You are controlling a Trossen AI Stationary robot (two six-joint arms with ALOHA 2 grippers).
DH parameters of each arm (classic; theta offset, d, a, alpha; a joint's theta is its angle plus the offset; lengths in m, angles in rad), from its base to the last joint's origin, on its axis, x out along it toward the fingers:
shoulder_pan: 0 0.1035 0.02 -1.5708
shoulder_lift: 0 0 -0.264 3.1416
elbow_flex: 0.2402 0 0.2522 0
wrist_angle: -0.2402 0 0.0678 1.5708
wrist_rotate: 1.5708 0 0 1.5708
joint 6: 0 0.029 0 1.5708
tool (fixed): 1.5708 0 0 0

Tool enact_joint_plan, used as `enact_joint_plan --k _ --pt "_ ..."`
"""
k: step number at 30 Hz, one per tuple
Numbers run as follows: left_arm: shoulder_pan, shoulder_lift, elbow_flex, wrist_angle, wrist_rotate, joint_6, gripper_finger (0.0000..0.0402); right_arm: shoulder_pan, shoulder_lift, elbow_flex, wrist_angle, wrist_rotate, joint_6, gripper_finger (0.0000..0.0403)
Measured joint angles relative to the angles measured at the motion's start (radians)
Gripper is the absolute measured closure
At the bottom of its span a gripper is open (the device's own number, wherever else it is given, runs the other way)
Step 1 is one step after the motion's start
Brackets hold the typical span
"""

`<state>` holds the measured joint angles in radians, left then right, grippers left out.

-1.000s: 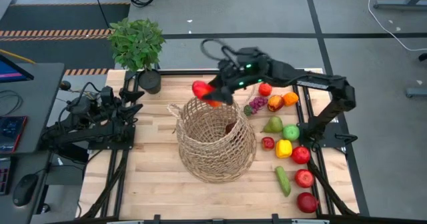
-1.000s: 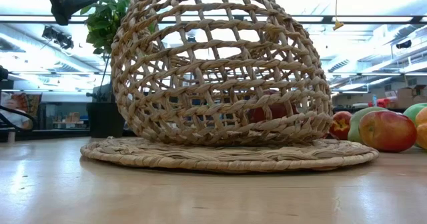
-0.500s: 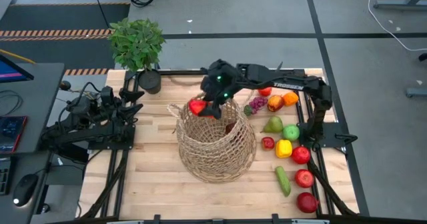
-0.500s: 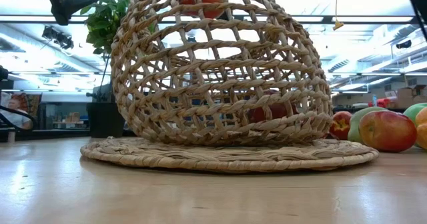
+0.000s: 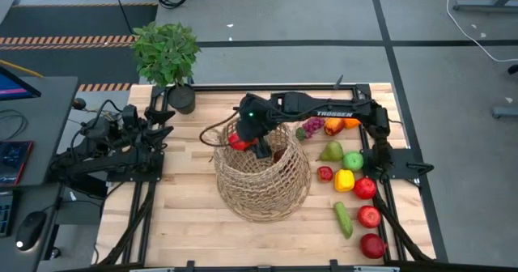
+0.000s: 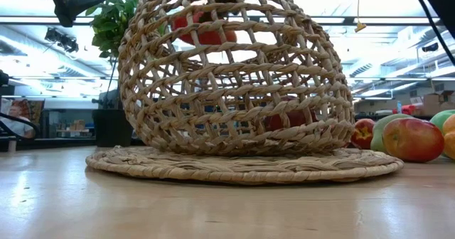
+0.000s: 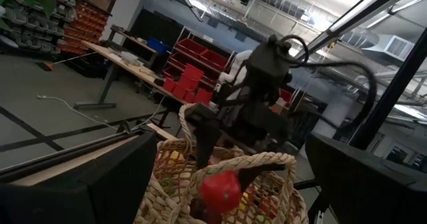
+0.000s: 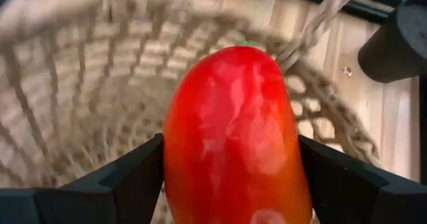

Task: Build produce basket
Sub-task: Put the yellow mango into the brown basket, then put the top red apple into the brown basket

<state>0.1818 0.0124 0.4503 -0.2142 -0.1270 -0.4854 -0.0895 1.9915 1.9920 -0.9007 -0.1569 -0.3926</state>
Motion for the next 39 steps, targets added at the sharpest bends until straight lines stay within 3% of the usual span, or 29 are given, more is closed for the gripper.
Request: enact_joint_plan --k 6,27,34,39 --pt "0.000 0.000 0.000 0.001 0.000 0.000 0.0012 0.008 0.038 -0.016 -0.025 0.011 -0.108 0.0082" --pt "0.000 0.000 0.000 0.003 0.000 0.000 0.0012 0.044 0.087 -0.102 -0.114 0.006 -0.010 0.0080" --pt "0.000 0.000 0.000 0.001 0.000 0.000 0.0012 0.042 0.088 -0.110 -0.135 0.013 0.033 0.0040" --pt "0.000 0.000 0.000 0.000 0.000 0.000 0.0012 0.043 0.061 -0.095 -0.163 0.097 0.035 0.0007"
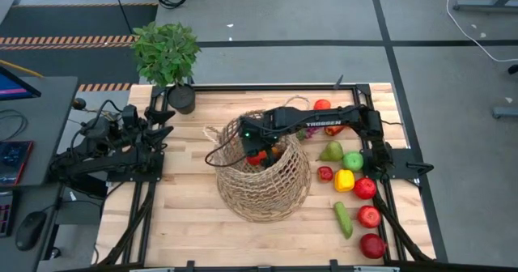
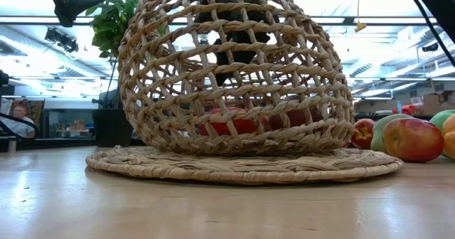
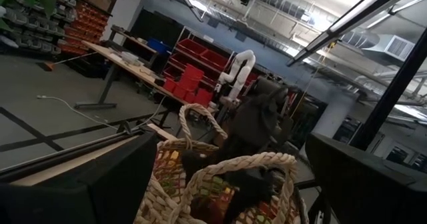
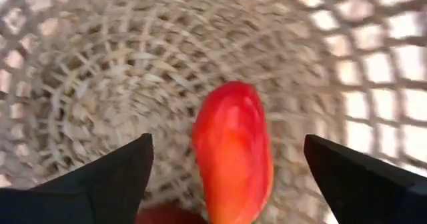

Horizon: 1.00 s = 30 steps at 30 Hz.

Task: Build produce basket
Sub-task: Put the top red apple into the brown basket

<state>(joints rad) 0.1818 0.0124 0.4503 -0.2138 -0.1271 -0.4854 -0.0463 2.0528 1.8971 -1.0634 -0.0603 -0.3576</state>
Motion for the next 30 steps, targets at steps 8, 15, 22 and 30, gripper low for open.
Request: enact_joint_plan --k 8,15,22,30 --pt "0.000 0.000 0.000 0.003 0.000 0.000 0.0012 -0.035 -0.072 0.147 -0.044 0.118 0.021 0.0015" --pt "0.000 0.000 0.000 0.000 0.000 0.000 0.0012 -0.121 -0.202 0.210 -0.040 0.154 0.140 0.0016" --pt "0.000 0.000 0.000 0.000 0.000 0.000 0.0012 -0.278 -0.329 0.210 -0.055 0.150 0.234 0.0016" --pt "0.000 0.000 0.000 0.000 0.000 0.000 0.0012 -0.508 -0.364 0.189 -0.175 0.087 0.283 0.0016"
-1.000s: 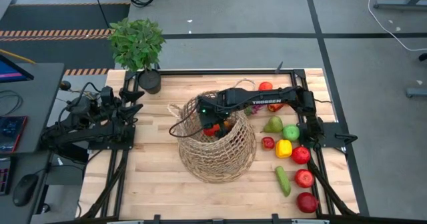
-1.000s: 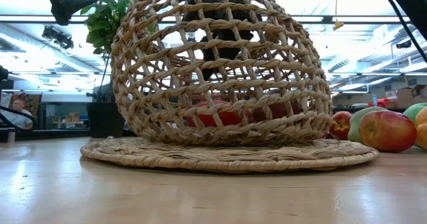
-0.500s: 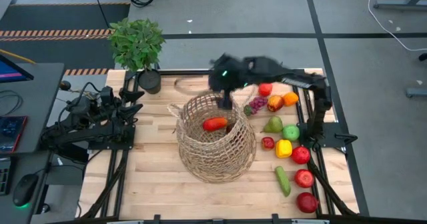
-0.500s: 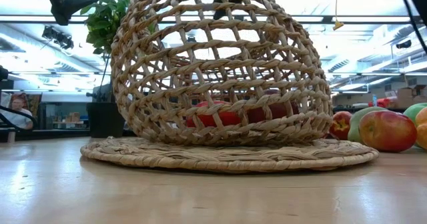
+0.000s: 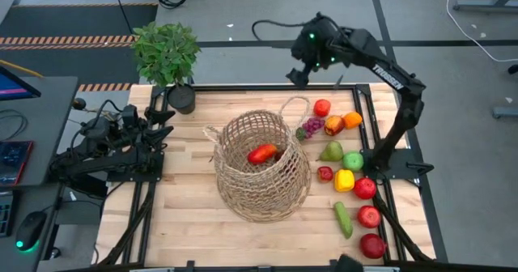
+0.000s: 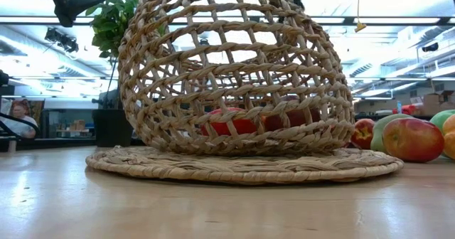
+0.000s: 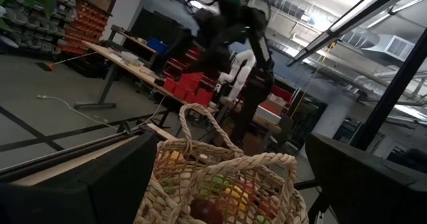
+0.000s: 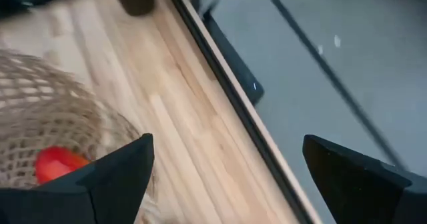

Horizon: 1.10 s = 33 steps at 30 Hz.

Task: Build produce basket
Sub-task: Put the top red apple into the brown basket

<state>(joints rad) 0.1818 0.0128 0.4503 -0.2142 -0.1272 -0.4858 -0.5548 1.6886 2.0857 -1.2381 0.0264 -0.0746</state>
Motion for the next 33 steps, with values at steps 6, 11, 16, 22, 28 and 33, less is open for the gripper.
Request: enact_joint_plan --k 6,11,16,22,28,33 --pt "0.000 0.000 0.000 0.000 0.000 0.000 0.0012 -0.138 -0.025 -0.165 0.008 -0.055 0.023 0.0016" --pt "0.000 0.000 0.000 0.000 0.000 0.000 0.0012 -0.215 -0.047 -0.363 0.078 -0.109 0.092 0.0016" --pt "0.000 0.000 0.000 0.000 0.000 0.000 0.0012 -0.260 -0.048 -0.540 0.124 -0.125 0.157 0.0016" --pt "0.000 0.000 0.000 0.000 0.000 0.000 0.0012 -0.292 -0.048 -0.694 0.163 -0.083 0.097 0.0015" --pt "0.000 0.000 0.000 0.000 0.000 0.000 0.0012 -0.305 -0.048 -0.795 0.255 -0.053 0.004 0.0004" --pt "0.000 0.000 0.000 0.000 0.000 0.000 0.0012 -0.309 -0.048 -0.854 0.316 -0.053 0.000 0.0004"
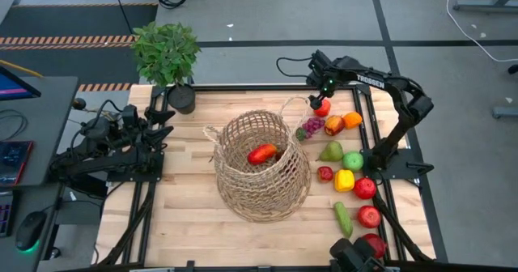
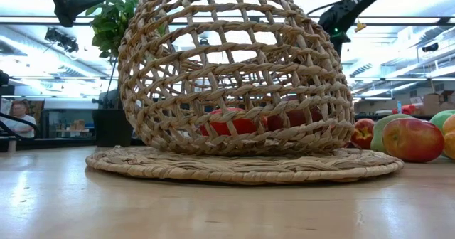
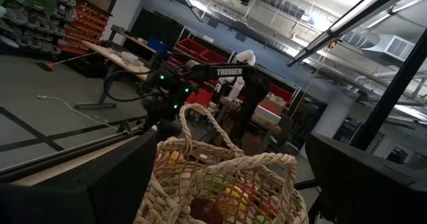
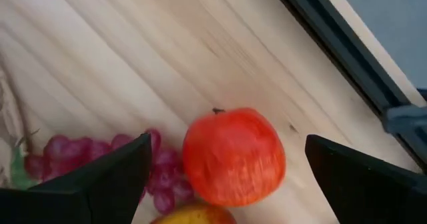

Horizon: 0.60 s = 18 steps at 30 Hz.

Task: Build produce basket
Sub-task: Put the top red apple into the brown basket

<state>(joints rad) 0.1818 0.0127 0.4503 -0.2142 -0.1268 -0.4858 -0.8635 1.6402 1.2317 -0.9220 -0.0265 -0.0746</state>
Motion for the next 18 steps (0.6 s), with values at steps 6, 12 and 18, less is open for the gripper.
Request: enact_joint_plan --k 6,12,18 --pt "0.000 0.000 0.000 0.000 0.000 0.000 0.0012 -0.003 0.006 -0.070 0.048 0.005 0.003 0.0003" --pt "0.000 0.000 0.000 0.000 0.000 0.000 0.0012 -0.003 0.026 -0.152 0.097 0.035 0.002 0.0004" --pt "0.000 0.000 0.000 0.000 0.000 0.000 0.0012 -0.003 0.029 -0.221 0.180 0.044 0.001 0.0006"
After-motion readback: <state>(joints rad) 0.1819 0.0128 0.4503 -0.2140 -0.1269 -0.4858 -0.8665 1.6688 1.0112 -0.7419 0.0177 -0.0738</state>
